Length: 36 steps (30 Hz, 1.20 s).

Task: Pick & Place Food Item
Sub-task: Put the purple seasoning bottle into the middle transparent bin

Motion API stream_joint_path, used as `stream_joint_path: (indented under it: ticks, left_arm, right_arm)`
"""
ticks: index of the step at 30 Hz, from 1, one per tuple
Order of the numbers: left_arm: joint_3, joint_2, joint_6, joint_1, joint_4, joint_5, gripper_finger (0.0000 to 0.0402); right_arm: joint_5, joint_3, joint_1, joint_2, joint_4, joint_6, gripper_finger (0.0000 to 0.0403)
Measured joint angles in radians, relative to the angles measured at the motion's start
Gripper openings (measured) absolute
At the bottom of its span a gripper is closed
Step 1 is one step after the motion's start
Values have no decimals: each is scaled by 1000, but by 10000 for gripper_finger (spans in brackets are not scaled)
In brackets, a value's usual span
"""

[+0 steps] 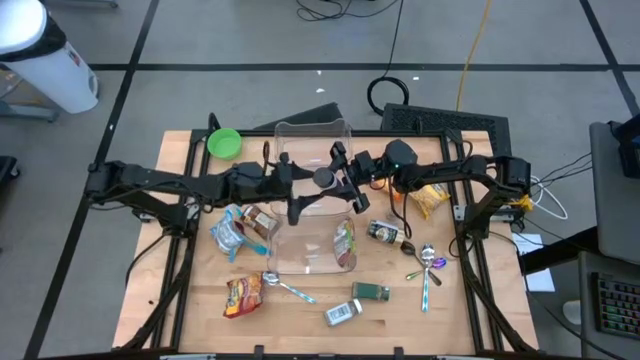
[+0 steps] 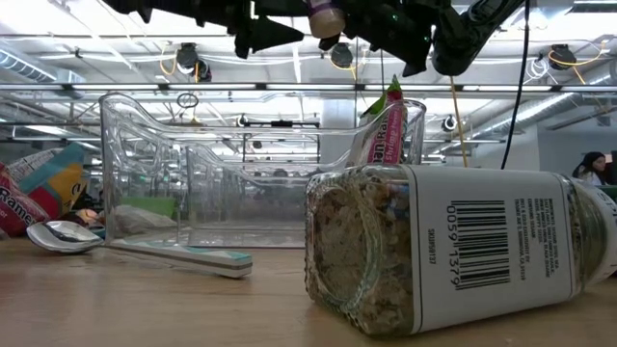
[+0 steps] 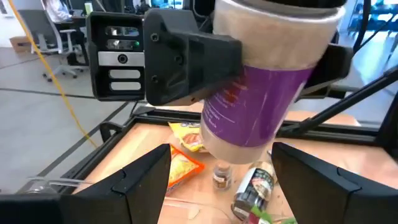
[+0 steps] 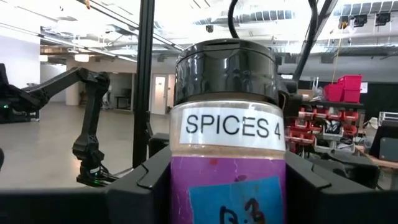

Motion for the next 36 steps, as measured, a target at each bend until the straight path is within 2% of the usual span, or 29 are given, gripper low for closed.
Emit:
stream_joint_path:
  ticks: [9,36]
  left_arm:
    - [-1,59,-19,30,119,120,285]
    - [-1,73,10,51,150,108,280]
  right_arm:
    - [2,0,10,0,-1,-19,183]
    - [6,0,9,-1,-13,-21,185]
